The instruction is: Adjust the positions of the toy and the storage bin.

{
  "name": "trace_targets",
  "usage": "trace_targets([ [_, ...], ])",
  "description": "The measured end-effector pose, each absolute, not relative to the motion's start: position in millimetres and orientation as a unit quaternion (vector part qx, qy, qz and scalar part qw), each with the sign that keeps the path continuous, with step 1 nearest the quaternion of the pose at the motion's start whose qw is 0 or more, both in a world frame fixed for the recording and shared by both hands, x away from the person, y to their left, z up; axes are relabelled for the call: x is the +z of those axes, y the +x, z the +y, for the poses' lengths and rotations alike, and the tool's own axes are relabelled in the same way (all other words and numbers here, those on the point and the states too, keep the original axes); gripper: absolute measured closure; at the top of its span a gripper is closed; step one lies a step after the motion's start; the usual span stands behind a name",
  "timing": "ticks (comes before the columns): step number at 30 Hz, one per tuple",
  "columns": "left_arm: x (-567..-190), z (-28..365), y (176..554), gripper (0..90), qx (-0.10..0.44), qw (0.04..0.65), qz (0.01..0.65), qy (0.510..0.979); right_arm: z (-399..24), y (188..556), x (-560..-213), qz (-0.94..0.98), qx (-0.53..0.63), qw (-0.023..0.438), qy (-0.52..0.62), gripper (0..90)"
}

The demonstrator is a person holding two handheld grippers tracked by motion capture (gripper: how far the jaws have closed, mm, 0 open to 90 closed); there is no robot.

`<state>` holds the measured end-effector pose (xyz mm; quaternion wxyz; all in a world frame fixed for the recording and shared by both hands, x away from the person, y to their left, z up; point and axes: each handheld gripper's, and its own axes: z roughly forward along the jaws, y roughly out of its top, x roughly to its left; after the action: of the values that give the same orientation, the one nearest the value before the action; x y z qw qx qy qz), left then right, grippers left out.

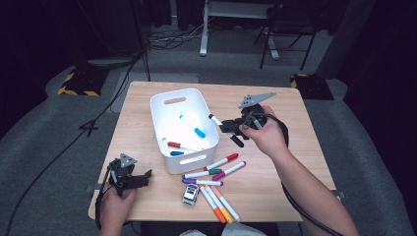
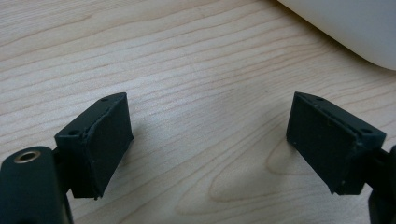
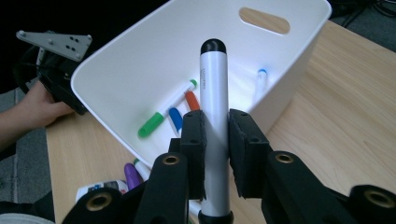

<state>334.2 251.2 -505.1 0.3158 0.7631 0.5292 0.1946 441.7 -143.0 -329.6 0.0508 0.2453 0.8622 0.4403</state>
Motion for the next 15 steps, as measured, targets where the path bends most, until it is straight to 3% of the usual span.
trace_targets([
  [15, -506, 251, 334, 14.5, 0.197, 0.317, 0.53, 0.761, -82, 456, -317, 0.873, 0.437, 0.047, 0.211, 76.9],
])
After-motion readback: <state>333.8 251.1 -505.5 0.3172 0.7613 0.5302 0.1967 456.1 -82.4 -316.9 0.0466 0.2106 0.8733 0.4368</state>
